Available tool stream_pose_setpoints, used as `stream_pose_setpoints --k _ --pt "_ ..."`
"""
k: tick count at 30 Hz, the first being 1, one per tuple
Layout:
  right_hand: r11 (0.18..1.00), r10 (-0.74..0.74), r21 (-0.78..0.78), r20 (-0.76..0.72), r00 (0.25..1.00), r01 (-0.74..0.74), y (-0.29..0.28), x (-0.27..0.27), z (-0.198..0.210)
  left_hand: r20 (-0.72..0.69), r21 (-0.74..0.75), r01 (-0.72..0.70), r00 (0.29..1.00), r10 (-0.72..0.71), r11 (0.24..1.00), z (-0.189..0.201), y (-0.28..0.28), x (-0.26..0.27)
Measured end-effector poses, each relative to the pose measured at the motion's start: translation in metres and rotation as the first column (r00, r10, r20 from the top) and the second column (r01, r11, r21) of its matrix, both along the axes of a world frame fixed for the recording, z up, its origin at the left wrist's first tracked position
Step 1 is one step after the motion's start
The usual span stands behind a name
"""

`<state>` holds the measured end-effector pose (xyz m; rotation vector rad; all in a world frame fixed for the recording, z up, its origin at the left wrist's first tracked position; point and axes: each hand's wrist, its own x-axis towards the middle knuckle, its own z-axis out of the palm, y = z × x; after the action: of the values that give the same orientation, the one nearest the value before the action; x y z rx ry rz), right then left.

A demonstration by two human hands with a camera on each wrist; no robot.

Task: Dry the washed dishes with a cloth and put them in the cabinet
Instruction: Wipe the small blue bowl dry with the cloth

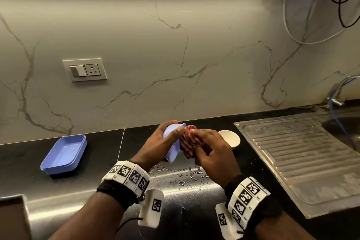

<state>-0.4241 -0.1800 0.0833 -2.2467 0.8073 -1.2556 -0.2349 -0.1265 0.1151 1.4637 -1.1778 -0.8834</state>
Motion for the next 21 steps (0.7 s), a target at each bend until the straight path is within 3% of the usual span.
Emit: stream_pose_setpoints --k 6,11,14,17,19,21 --pt "0.994 0.078 -0.081 0.037 0.996 -0.074 0.01 0.022 0.008 -0.329 -0.03 0.149 0.932 -0.15 0.988 -0.007 0.004 -0.01" --pt "0.994 0.065 -0.083 -0.047 0.997 -0.069 0.018 0.029 0.002 -0.336 -0.096 0.122 0.93 -0.147 0.988 -0.013 0.005 -0.011" --pt "0.995 0.086 0.059 -0.083 0.993 -0.082 0.023 0.032 0.006 -0.316 -0.114 0.073 0.943 -0.106 0.991 -0.018 0.007 -0.01" --pt "0.935 0.223 0.29 -0.044 0.974 -0.202 0.023 0.029 0.012 -0.31 -0.116 0.041 0.948 -0.076 0.992 -0.017 0.008 -0.01" --pt "0.833 0.325 0.441 0.101 0.94 -0.335 0.022 0.027 0.015 -0.335 -0.125 0.06 0.937 -0.099 0.99 -0.018 0.007 -0.008" --pt "0.739 0.287 0.529 0.313 0.905 -0.417 0.02 0.027 0.015 -0.373 -0.148 0.074 0.919 -0.125 0.986 -0.017 0.007 -0.006"
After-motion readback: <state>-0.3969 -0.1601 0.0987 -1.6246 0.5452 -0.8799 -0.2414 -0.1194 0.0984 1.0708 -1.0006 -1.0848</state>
